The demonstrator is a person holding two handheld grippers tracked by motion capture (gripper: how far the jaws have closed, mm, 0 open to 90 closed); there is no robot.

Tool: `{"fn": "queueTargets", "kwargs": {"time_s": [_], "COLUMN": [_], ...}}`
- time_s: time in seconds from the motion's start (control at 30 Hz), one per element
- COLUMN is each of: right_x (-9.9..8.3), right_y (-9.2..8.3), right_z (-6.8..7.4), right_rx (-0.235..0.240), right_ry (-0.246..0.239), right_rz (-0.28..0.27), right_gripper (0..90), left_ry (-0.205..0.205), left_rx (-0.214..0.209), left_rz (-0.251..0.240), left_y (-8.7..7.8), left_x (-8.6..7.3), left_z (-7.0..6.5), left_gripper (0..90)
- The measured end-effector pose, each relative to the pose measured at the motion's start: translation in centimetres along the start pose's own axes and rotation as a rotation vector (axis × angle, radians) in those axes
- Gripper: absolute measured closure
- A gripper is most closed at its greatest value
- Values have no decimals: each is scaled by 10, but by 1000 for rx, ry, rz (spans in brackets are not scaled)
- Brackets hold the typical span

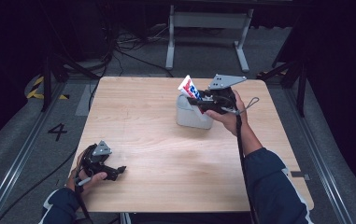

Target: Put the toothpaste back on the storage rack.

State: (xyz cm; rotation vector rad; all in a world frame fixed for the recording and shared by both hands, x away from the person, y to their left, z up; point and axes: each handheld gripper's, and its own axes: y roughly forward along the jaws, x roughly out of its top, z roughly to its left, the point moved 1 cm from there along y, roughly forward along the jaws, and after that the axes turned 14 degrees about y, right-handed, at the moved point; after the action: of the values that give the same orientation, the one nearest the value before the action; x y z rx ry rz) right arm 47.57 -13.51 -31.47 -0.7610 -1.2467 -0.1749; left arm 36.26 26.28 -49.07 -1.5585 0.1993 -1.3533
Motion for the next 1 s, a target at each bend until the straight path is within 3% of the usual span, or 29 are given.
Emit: {"fn": "queueTargets", "kwargs": {"time_s": [0.33, 0.57, 1.0], "right_x": [5, 5, 5], "right_y": [6, 16, 30], "right_z": [-22, -34, -43], "right_rx": [-19, -40, -48], "right_ry": [51, 76, 93], "right_rz": [-35, -25, -35], "right_gripper": [641, 641, 640], "left_ry": [-1, -3, -3], "left_rx": [-1, 0, 0], "left_rz": [0, -1, -2], "left_y": [0, 0, 0], "left_x": [0, 0, 0], "left_z": [0, 0, 0], "left_gripper": [3, 3, 3]}}
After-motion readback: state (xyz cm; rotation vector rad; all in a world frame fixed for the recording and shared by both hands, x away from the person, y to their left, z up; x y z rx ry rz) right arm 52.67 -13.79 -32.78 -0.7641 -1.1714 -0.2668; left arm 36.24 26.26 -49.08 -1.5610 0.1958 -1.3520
